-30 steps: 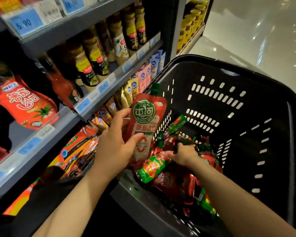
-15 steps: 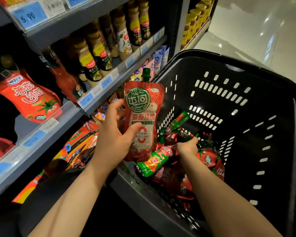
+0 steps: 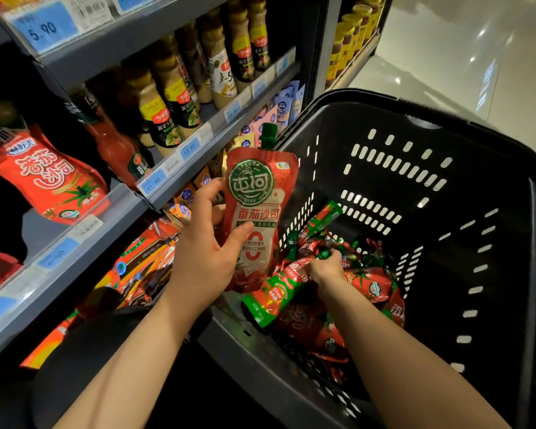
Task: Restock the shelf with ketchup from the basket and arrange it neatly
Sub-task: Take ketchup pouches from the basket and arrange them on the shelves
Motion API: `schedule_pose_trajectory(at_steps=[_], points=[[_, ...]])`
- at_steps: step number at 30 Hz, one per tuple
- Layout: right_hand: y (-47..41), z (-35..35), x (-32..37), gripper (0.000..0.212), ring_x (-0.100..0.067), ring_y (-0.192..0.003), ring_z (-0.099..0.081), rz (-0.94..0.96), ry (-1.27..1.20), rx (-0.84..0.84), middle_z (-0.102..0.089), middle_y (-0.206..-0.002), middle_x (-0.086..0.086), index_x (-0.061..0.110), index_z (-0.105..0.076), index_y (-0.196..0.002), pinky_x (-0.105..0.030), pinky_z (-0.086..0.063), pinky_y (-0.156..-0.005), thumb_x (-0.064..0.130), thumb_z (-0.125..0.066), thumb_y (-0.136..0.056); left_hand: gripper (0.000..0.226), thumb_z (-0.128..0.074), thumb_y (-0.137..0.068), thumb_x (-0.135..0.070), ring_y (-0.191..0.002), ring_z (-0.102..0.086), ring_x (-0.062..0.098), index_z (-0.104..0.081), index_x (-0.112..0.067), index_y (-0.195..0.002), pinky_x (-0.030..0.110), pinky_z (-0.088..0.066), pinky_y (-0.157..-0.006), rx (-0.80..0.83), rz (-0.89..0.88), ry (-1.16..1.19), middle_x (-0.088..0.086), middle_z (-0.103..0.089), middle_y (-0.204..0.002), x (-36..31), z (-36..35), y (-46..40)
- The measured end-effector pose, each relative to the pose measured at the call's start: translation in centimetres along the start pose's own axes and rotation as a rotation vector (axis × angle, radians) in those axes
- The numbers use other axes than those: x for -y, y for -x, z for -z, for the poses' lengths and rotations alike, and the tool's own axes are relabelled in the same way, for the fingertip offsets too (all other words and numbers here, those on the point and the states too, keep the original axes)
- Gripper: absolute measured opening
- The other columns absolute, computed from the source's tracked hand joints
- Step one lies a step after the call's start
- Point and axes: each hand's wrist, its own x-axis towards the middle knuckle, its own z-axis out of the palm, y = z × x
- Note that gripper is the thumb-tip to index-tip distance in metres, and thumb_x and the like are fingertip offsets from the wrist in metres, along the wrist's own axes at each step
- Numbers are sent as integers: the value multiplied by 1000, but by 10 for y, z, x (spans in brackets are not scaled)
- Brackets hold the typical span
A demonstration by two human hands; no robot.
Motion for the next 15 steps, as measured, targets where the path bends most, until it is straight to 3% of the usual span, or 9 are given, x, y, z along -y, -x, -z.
schedule_pose_trajectory(at_steps=[2, 4, 5, 7, 9, 13, 15], points=[[8, 11, 12, 74, -30, -91, -62, 67, -32, 129, -60, -107, -14, 20, -35, -140, -41, -56, -72, -11, -61, -78, 48, -62, -86, -29, -102, -60, -8, -32, -45, -121, 44, -57, -82, 24, 12, -70, -32, -58, -111, 0, 0, 0], [23, 32, 35, 76, -28, -92, -60, 200, -15, 262, -58, -109, -11, 23, -39, -137, -35, -52, -63, -16, -61, -76, 51, -60, -86, -28, -102, -53, -17, -31, -43, -125, 47, -54, -87, 39, 16, -121, -49, -49, -107, -2, -1, -2], [35, 44, 50, 77, -27, -93, -60, 274, -11, 322, -57, -110, -9, 26, -40, -137, -33, -52, -64, -17, -62, -76, 51, -59, -86, -29, -103, -54, -13, -31, -43, -127, 48, -54, -88, 35, 12, -123, -50, -48, -105, -3, -2, -3], [61, 71, 77, 74, -26, -96, -62, 389, -35, 436, -60, -109, -9, 26, -46, -132, -33, -54, -70, -16, -65, -74, 52, -58, -89, -27, -107, -60, 8, -29, -42, -129, 50, -53, -87, 27, -16, -154, -44, -49, -105, -6, -7, -6], [84, 96, 96, 54, -23, -91, -65, 497, -50, 517, -67, -100, -8, 19, -59, -116, -30, -54, -73, -13, -67, -73, 53, -58, -92, -20, -108, -61, 18, -28, -42, -129, 51, -53, -85, 21, -33, -204, -37, -49, -106, -9, -15, -9], [118, 130, 111, 27, -13, -71, -67, 633, -164, 527, -71, -76, 1, 13, -65, -89, -25, -55, -65, 0, -70, -65, 54, -58, -92, -7, -94, -54, -21, -32, -41, -124, 40, -52, -90, -52, 73, 40, -44, -50, -99, -8, -31, -11], [129, 136, 113, 29, -11, -67, -67, 640, -305, 546, -70, -73, 2, 11, -63, -90, -25, -56, -62, 4, -68, -62, 52, -58, -93, -8, -87, -52, -25, -33, -33, -130, 25, -53, -83, -95, 116, 100, -35, -48, -101, -6, -34, -10]])
